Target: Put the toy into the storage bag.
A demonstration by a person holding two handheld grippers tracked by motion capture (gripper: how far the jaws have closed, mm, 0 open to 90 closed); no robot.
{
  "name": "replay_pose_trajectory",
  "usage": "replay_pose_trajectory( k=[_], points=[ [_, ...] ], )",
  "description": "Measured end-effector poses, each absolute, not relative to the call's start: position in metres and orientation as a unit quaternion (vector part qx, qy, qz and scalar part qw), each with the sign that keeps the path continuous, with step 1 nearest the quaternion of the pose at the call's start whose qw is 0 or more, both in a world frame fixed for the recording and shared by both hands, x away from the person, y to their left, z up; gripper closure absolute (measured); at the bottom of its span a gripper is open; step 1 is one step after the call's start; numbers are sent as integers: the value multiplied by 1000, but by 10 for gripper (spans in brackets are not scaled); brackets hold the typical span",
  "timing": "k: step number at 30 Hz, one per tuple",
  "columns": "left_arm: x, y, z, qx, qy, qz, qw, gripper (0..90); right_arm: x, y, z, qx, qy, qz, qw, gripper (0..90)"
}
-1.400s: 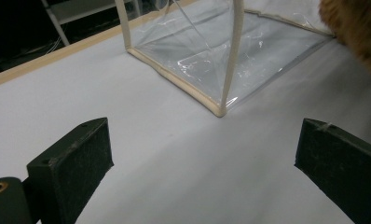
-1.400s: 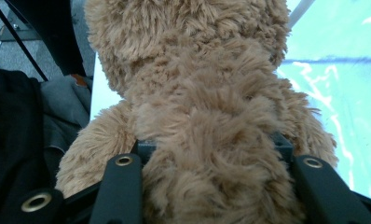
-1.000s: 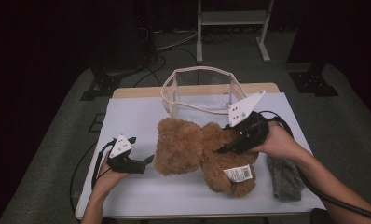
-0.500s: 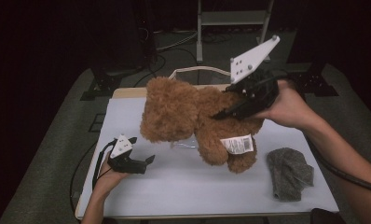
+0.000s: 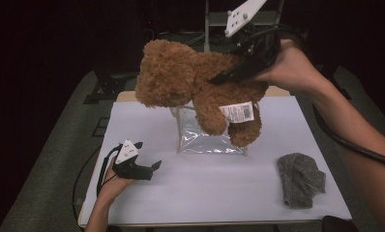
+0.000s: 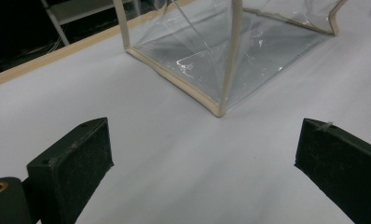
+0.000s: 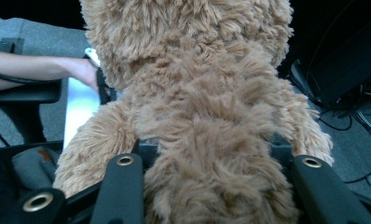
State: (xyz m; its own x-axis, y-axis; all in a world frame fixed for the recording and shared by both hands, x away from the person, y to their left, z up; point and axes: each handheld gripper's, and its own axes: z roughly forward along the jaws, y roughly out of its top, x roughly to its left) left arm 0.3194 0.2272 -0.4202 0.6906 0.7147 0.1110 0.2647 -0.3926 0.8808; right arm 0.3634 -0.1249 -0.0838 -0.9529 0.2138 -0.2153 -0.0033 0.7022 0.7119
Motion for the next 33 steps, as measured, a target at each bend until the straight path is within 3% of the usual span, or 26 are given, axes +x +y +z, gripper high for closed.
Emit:
replay_pose_trajectory(
  k=[21,33],
  points=[
    [321,231,-419,792,309,244,466,31,475,-97,-91,115,913,361,154,546],
    [322,232,-422,795,311,241,461,31,493,-91,-131,130,919,347,134,544]
  ],
)
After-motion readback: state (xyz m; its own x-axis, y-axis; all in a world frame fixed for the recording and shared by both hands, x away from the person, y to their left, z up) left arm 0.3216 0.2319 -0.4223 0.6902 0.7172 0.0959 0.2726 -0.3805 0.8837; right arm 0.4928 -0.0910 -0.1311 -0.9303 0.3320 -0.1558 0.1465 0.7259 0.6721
